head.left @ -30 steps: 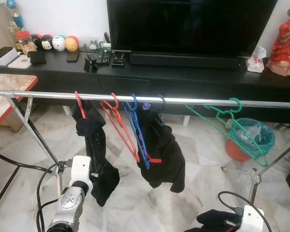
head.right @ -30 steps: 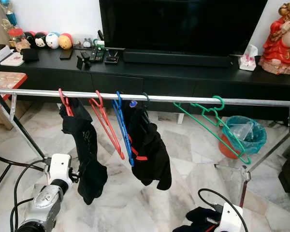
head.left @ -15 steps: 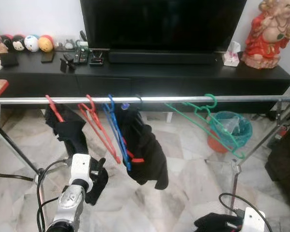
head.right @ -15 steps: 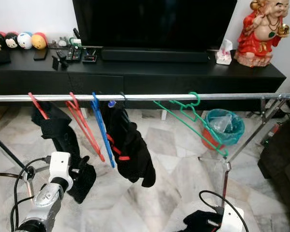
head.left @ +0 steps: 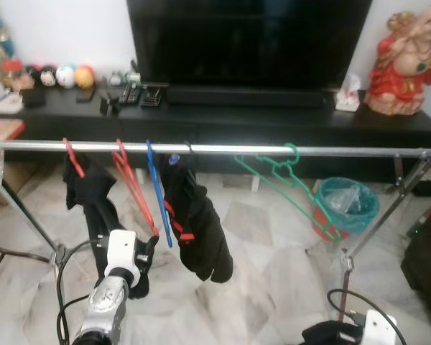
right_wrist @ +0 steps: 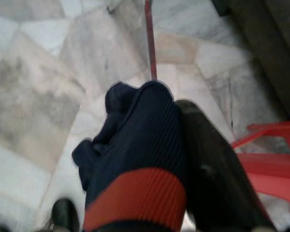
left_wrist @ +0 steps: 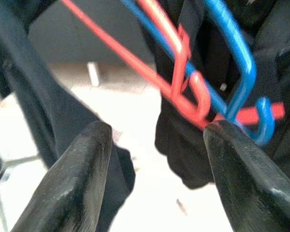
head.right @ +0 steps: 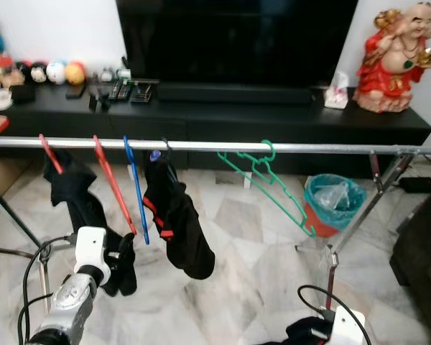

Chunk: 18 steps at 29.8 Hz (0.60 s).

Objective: Hang hanger

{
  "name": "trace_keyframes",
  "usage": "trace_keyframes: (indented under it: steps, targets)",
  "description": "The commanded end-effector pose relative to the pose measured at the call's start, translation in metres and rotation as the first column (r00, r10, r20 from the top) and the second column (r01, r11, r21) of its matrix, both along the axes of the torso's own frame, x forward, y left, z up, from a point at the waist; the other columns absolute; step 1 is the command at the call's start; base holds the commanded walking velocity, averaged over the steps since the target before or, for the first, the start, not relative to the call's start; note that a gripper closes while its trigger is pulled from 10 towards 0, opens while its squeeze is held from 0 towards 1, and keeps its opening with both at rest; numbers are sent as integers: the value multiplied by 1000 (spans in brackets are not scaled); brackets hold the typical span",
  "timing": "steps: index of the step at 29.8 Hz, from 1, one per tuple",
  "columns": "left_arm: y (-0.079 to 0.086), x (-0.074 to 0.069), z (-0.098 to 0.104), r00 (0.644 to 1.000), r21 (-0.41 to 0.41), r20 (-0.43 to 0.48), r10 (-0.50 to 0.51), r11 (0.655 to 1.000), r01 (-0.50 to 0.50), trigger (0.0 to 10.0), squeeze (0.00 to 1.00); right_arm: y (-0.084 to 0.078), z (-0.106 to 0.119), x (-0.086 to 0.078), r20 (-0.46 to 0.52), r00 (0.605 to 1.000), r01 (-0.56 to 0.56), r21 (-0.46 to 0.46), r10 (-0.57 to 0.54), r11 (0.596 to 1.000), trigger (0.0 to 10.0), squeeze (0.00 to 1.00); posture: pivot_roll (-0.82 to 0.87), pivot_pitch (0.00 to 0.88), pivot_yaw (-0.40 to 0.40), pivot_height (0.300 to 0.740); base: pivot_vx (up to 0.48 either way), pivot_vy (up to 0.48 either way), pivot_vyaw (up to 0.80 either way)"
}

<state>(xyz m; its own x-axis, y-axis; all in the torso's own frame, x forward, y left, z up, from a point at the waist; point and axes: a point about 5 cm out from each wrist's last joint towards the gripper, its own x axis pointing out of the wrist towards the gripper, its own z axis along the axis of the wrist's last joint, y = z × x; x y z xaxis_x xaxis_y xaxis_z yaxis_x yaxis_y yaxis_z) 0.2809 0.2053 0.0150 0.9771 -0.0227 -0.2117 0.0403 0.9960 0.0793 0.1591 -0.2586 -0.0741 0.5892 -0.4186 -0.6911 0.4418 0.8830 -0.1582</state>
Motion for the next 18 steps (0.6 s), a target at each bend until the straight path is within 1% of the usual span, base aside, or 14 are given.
trace_keyframes:
  steps: [1, 8, 11, 14, 15, 17, 18]
  targets:
    - [-4, 4, 4, 1000, -2, 23, -4, 1000, 4, 10000, 0, -5, 3, 2, 13, 1000, 6, -11, -6, 1000, 10000, 0, -5, 0, -54, 740, 0, 0, 0]
    - [3, 7, 10, 999, 21, 47, 10, 1000, -11, 10000, 0, -5, 3, 2, 13, 1000, 5, -7, -5, 1000, 10000, 0, 1, 0, -58, 740, 0, 0, 0]
    - [7, 8, 15, 997, 37, 76, 21, 999, -24, 10000, 0, -4, 3, 3, 14, 1000, 2, -7, -2, 1000, 10000, 0, 1, 0, -58, 740, 0, 0, 0]
    - [11, 13, 28, 988, 62, 148, 37, 997, -47, 10000, 0, -2, 2, 3, 13, 1000, 1, 0, -1, 1000, 10000, 0, 10, 0, -55, 740, 0, 0, 0]
    - [11, 13, 28, 988, 62, 148, 37, 997, -47, 10000, 0, -2, 2, 3, 13, 1000, 1, 0, -1, 1000, 10000, 0, 10, 0, -55, 740, 0, 0, 0]
    - [10, 16, 34, 984, 57, 176, 37, 997, -48, 10000, 0, 0, 2, 4, 16, 1000, -1, 3, 1, 1000, 10000, 0, 12, 0, -53, 740, 0, 0, 0]
    - [7, 19, 37, 982, 33, 187, 29, 999, -36, 10000, 0, 1, 1, 4, 16, 1000, -2, 5, 2, 1000, 10000, 0, 13, 0, -51, 740, 0, 0, 0]
